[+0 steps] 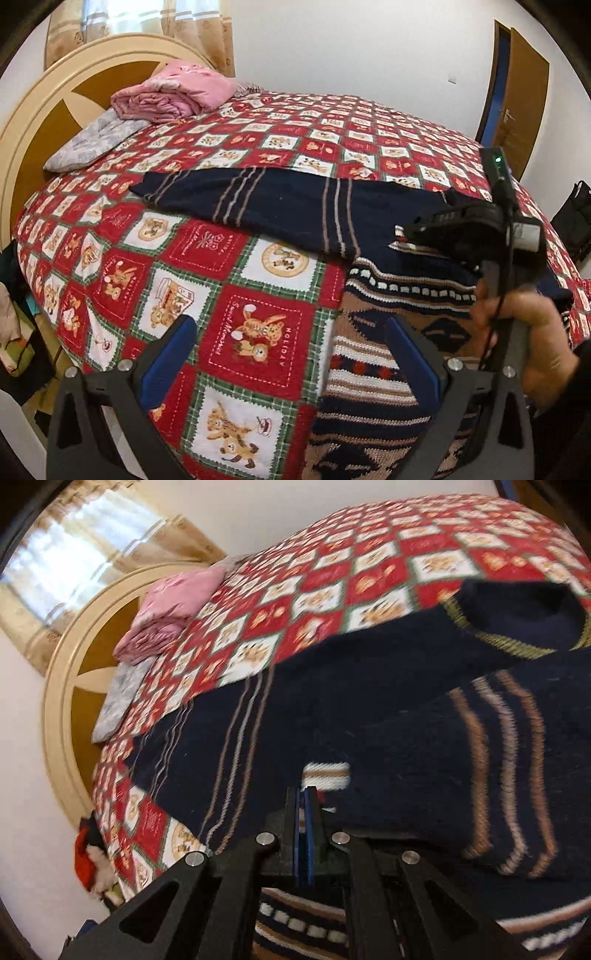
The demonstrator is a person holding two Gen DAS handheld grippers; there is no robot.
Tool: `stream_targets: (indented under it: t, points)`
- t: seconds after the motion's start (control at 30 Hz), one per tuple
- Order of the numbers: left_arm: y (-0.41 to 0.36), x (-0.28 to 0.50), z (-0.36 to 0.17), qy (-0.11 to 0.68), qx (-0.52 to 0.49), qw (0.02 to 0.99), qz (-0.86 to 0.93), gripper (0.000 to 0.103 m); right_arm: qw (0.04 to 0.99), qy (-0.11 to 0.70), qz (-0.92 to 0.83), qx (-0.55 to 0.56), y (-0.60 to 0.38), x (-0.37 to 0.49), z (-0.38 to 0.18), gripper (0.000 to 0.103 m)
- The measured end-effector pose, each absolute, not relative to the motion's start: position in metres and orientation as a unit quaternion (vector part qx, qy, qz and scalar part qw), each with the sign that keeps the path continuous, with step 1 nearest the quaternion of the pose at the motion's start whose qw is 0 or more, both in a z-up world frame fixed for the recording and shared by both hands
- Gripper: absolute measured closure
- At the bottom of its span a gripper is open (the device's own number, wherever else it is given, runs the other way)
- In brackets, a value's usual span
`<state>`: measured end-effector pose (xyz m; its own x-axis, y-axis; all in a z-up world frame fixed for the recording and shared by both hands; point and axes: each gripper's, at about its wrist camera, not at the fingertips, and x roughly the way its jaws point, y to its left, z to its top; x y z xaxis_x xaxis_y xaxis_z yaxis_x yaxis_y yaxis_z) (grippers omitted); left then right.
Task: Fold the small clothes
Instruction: 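Carry the held sleeve across the sweater body with the right tool, then lay the sleeve flat on the body and open the right tool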
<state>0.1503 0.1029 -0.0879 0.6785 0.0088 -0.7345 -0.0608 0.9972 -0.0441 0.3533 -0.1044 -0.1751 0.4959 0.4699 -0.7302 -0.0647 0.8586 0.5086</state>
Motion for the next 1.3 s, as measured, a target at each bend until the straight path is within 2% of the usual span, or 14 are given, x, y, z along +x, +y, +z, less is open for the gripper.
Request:
stream_targets:
  t: [0.13,0.27,0.43,0.63,0.83,1.03,1.17,1.3]
  points:
    - [0.1,0.15,-0.088,0.404,-0.031,0.914,0.015,0.0,0.831,0.482,0.189,0.202,-0.082,0.352,-0.177,0.1]
    - [0.098,0.145,-0.082,0.39,-0.018,0.921,0.013,0.0,0.855,0.442,0.201,0.182,-0.081,0.333,-0.143,0.1]
    - [0.093,0.148,-0.087,0.397,-0.029,0.917,0.0,0.0,0.889,0.43,0.127,0.087,-0.107,0.322,-0.11,0.1]
    - [0.081,0.145,-0.088,0.404,-0.021,0.914,-0.019,0.0,0.878,0.472,0.082,-0.024,-0.109,0.336,-0.141,0.099]
    - [0.093,0.145,-0.082,0.387,-0.005,0.922,0.005,0.0,0.878,0.471,0.082,-0.021,-0.114,0.34,-0.157,0.099]
    - [0.121,0.157,-0.096,0.408,-0.043,0.911,0.034,0.0,0.894,0.427,0.067,0.115,-0.162,0.326,-0.138,0.099]
    - [0.126,0.16,-0.103,0.418,-0.057,0.906,0.031,0.0,0.9,0.428,0.047,0.072,-0.162,0.323,-0.144,0.099]
    - [0.125,0.162,-0.105,0.421,-0.049,0.905,0.03,0.0,0.892,0.429,0.13,0.05,-0.138,0.316,-0.148,0.099]
